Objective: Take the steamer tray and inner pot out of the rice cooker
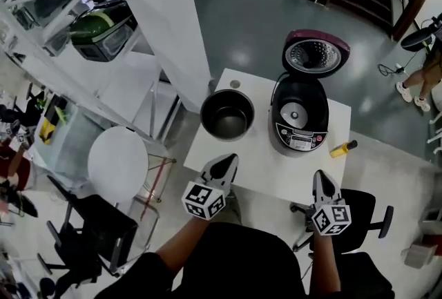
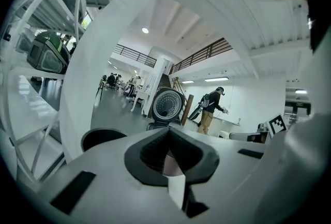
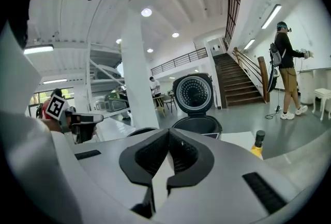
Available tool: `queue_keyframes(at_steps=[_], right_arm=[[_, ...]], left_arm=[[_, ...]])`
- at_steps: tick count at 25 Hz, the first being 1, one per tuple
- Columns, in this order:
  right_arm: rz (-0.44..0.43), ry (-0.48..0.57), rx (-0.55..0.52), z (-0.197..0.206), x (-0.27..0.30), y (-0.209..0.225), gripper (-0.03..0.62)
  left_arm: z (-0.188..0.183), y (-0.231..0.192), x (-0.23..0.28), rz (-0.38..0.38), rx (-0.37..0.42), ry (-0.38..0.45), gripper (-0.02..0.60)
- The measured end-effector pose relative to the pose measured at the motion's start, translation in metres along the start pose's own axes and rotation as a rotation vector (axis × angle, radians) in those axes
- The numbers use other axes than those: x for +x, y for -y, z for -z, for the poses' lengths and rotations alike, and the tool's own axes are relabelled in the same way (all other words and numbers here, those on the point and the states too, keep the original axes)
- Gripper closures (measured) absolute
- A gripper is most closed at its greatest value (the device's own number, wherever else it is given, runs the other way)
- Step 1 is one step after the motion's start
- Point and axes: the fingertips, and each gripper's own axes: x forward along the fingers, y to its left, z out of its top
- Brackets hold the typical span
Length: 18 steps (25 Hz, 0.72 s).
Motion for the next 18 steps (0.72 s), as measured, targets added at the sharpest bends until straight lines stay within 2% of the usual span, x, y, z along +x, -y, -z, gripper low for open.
queue_keyframes(at_steps=[3, 7, 9, 13, 18], right_arm=[[-0.003, 0.024, -0.017, 0.005, -0.053, 0.015, 0.594], [-0.037, 0.054, -0.057, 0.001, -0.099, 0.021, 0.594], [-0.048, 0.066, -0.089, -0.005, -0.120, 0.027, 0.594], [-0.016, 0.089, -0.093, -0.009, -0.167, 0.034, 0.594], [0.007, 0.093, -0.101, -0.002, -0.205, 0.031, 0.594]], left_arm=[[0.017, 0.040, -0.028, -0.032, 0.006, 0.029, 0.577], [0.046, 0.103, -0.056, 0.038, -0.019, 0.035, 0.577], [0.064, 0.128, -0.067, 0.022, 0.012, 0.011, 0.577], [0.071, 0.150, -0.088, -0.042, 0.038, 0.013, 0.577], [0.054, 0.165, -0.103, -0.080, 0.111, 0.060, 0.577]])
